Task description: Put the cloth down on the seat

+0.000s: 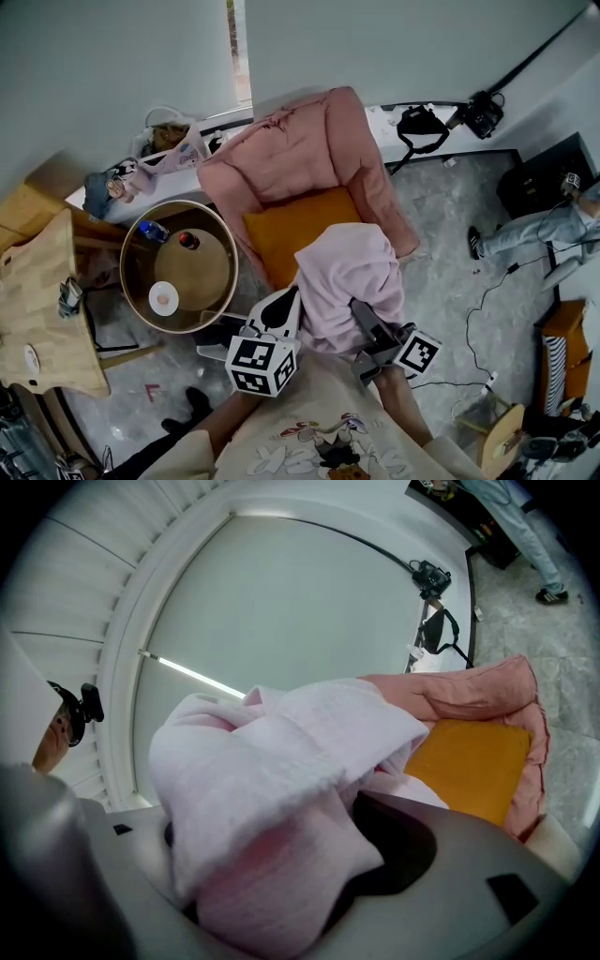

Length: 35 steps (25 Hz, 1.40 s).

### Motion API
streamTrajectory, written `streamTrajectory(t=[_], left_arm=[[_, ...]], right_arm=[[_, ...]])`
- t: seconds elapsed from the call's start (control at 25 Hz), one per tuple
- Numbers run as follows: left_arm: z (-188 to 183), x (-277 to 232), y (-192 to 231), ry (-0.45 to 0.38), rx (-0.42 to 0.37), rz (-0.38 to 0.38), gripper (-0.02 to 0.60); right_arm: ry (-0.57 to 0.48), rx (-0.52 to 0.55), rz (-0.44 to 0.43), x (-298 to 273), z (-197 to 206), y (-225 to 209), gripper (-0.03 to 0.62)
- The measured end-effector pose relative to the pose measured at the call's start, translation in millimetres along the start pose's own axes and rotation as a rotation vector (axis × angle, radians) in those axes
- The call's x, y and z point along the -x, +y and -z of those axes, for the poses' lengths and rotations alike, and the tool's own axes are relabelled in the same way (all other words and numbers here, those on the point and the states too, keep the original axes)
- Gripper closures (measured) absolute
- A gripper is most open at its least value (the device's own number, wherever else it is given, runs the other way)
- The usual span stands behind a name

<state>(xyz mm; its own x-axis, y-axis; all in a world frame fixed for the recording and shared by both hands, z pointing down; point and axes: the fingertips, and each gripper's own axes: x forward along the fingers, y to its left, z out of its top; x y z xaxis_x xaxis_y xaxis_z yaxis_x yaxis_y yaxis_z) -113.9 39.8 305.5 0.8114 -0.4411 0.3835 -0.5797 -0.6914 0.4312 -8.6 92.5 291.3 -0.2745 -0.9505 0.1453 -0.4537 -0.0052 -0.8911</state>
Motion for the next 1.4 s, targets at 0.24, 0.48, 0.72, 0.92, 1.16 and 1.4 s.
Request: streamTrajectory(t=[0.24, 0.48, 0.72, 0.92, 1.16, 1.4], left_arm=[[-10.8, -10.0, -3.8, -0.021, 0.003, -0.008, 0.578], [-16.5, -22.5, 5.9, -0.015, 0.021, -0.035, 0.578], [-24.3, -49.3, 5.7, -0.014, 0.023, -0.057, 0.578], [-24.0, -78.0, 9.5, 0.022, 0.015, -0.073, 0.578], [-26.3, -123.4, 23.9, 0.041, 0.031, -0.115, 0.578], [-21.0, -158.5, 22.3, 0.077, 0.019, -0.117, 0.578]], right_arm=[[0.018, -0.005, -0.013, -7.2, -12.5, -2.0, 0.235], [0.058, -0.008, -0.016, -29.5, -20.8, -7.2, 0.235], [0.076, -0.037, -0.006, -44.8, -42.9, -28.7, 0.234], [0.089, -0.074, 0.004, -62.4, -61.1, -55.0, 0.235], [0.111, -0.087, 0.006, -84.8, -88.4, -85.0, 0.235], [0.115, -0.127, 0.030, -92.2, -104.2, -120.1, 0.234]])
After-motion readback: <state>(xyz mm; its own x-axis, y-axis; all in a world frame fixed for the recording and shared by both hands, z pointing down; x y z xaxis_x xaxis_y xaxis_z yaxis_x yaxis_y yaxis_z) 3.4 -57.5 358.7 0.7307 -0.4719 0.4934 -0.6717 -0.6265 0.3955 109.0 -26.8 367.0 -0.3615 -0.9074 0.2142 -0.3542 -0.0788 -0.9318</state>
